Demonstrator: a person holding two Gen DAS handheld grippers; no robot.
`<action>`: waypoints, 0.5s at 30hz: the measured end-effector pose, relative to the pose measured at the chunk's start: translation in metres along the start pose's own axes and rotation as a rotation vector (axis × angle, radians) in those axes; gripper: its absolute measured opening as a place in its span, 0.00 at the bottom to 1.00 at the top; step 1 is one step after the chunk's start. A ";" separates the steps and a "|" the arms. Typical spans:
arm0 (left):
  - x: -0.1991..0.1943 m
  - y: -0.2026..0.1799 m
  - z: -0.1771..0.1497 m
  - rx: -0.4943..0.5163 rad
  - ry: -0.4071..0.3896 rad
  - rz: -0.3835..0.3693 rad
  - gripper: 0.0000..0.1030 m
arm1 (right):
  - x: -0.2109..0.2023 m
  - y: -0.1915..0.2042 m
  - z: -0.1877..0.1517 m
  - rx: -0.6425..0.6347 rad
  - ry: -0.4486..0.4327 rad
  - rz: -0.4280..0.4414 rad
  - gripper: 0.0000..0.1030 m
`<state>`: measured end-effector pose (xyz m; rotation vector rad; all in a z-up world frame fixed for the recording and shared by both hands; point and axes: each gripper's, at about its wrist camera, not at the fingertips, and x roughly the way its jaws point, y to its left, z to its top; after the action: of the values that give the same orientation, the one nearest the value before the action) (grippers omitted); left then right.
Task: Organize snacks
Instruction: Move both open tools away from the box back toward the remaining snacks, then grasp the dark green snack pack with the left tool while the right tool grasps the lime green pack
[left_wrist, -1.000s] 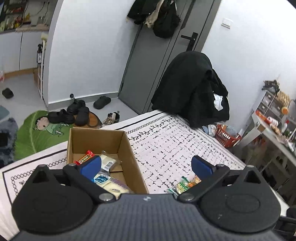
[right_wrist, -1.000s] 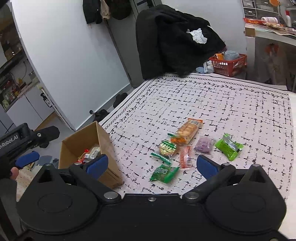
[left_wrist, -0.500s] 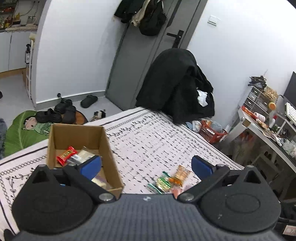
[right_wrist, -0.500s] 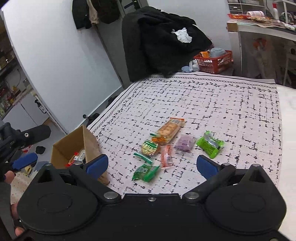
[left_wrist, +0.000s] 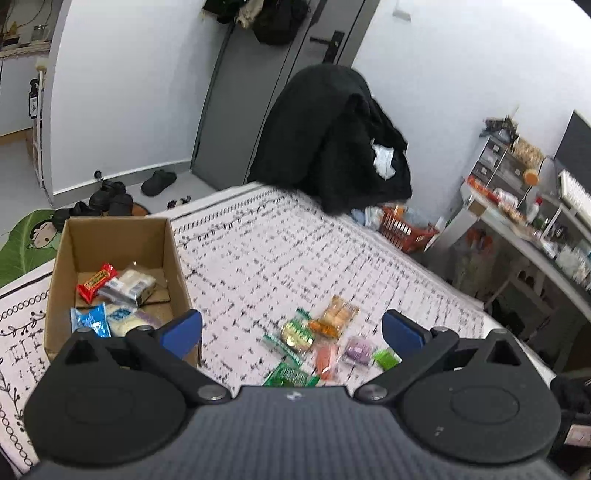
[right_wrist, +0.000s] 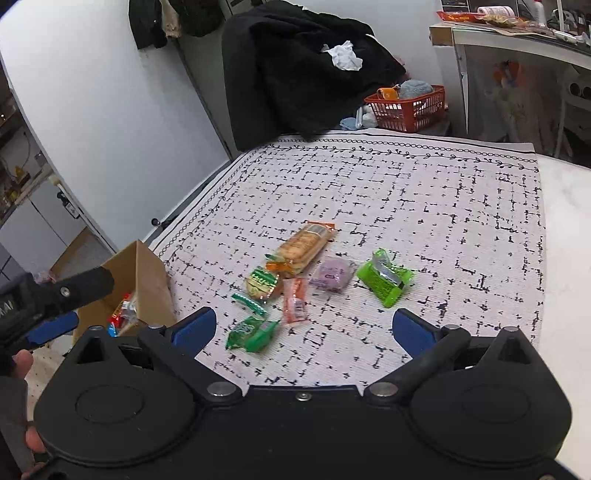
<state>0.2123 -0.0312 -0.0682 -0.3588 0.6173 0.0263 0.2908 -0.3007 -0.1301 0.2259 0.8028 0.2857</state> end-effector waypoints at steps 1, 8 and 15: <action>0.002 0.000 -0.002 0.002 0.004 0.004 1.00 | 0.001 -0.002 0.000 0.006 0.004 0.000 1.00; 0.024 -0.006 -0.016 0.011 0.065 -0.009 1.00 | 0.015 -0.020 0.001 0.066 0.039 -0.011 1.00; 0.045 -0.014 -0.025 0.010 0.101 0.026 1.00 | 0.030 -0.033 0.004 0.100 0.037 -0.016 0.99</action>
<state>0.2368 -0.0561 -0.1085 -0.3442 0.7219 0.0301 0.3187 -0.3223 -0.1580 0.3090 0.8564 0.2350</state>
